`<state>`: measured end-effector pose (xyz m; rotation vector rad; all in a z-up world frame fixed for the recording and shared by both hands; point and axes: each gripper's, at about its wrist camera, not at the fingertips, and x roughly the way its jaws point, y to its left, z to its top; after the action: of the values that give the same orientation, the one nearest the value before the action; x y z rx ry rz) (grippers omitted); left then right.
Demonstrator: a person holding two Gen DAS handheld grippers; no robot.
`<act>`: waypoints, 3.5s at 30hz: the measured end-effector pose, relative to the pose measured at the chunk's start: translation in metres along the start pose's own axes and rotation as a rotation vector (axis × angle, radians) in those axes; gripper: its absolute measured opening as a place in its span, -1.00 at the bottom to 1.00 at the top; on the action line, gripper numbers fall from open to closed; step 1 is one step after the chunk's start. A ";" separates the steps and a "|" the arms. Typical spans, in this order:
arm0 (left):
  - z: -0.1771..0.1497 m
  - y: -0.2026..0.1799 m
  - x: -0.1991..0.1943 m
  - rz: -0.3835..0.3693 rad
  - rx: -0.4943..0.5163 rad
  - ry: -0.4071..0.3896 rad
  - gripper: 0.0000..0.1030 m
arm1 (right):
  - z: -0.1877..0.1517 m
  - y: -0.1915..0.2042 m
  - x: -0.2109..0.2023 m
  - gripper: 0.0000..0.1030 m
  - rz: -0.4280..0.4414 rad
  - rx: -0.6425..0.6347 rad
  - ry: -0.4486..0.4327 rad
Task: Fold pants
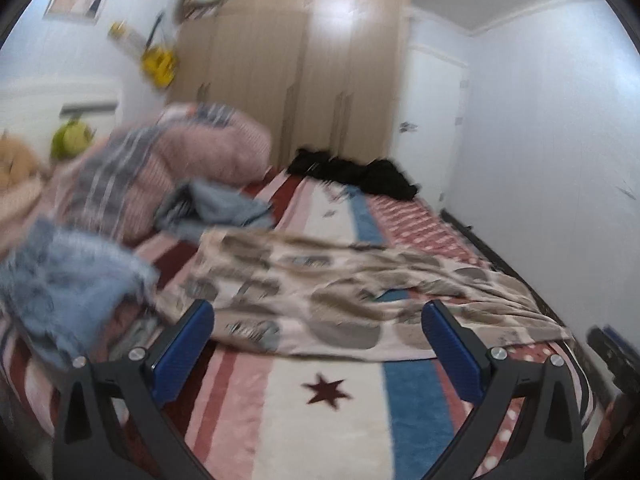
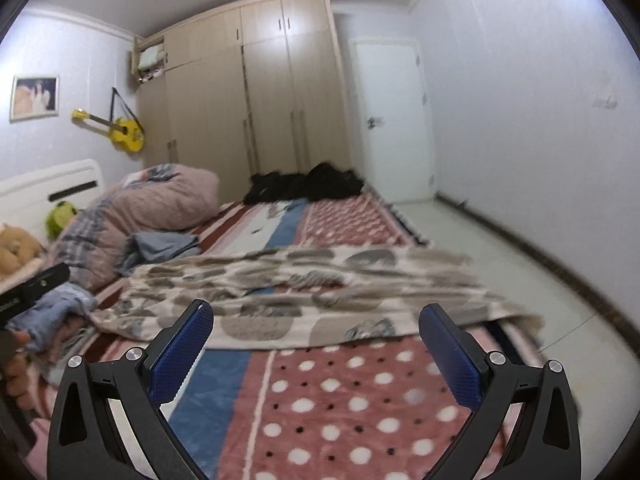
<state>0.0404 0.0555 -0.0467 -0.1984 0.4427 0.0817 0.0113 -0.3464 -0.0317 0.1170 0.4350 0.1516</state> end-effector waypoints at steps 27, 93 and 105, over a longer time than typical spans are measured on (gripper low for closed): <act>-0.020 0.118 0.218 0.152 -0.361 0.376 -0.25 | -0.014 -0.194 0.170 0.18 -0.212 0.476 0.237; 0.188 0.054 0.344 0.057 -0.001 0.488 0.65 | 0.160 -0.154 0.305 0.48 -0.060 0.085 0.450; 0.188 0.051 0.286 0.016 -0.034 0.436 0.89 | 0.097 -0.107 0.255 0.48 0.145 0.079 0.513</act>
<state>0.3707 0.1544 -0.0131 -0.2468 0.8773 0.0616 0.2944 -0.4153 -0.0641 0.1887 0.9450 0.3093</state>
